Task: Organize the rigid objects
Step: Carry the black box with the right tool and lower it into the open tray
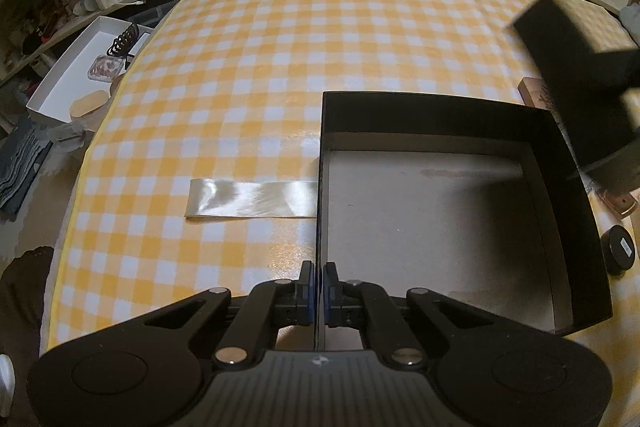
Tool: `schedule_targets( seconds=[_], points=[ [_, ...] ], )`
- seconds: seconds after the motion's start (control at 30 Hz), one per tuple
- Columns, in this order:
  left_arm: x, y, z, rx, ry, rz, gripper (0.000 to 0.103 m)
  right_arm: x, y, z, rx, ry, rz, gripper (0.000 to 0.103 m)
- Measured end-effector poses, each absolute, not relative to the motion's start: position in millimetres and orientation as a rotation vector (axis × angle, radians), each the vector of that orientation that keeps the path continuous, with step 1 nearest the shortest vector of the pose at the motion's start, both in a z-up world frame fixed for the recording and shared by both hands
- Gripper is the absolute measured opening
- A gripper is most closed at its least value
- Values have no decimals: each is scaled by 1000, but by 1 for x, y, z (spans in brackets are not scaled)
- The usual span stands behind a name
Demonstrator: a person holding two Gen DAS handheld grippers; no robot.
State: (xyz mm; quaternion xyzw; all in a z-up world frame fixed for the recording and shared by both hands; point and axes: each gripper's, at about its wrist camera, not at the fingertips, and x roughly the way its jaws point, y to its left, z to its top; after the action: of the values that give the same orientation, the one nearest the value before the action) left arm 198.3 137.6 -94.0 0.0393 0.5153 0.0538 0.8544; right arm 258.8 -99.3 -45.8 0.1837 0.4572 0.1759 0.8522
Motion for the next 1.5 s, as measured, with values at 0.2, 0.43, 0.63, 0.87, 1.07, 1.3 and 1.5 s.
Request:
schedule_targets(
  seconds=[0.2, 0.43, 0.63, 0.87, 1.07, 1.3, 1.5],
  points=[
    [196, 137, -93, 81, 1079, 102, 4, 257, -49, -76, 344, 1030, 410, 99],
    [195, 137, -94, 95, 1079, 90, 4, 264, -32, -108, 335, 1043, 378, 101],
    [194, 138, -94, 99, 1089, 80, 5, 264, -39, -108, 353, 1086, 447, 101],
    [194, 138, -94, 102, 1090, 79, 5, 260, -41, -105, 182, 1207, 501, 79],
    [195, 138, -94, 101, 1089, 79, 5, 249, -31, -105, 81, 1197, 518, 51],
    [193, 139, -93, 95, 1087, 76, 5, 247, -40, -100, 170, 1159, 601, 53],
    [193, 139, -93, 94, 1087, 75, 5, 237, -25, -107, -73, 1198, 706, 62]
  ],
)
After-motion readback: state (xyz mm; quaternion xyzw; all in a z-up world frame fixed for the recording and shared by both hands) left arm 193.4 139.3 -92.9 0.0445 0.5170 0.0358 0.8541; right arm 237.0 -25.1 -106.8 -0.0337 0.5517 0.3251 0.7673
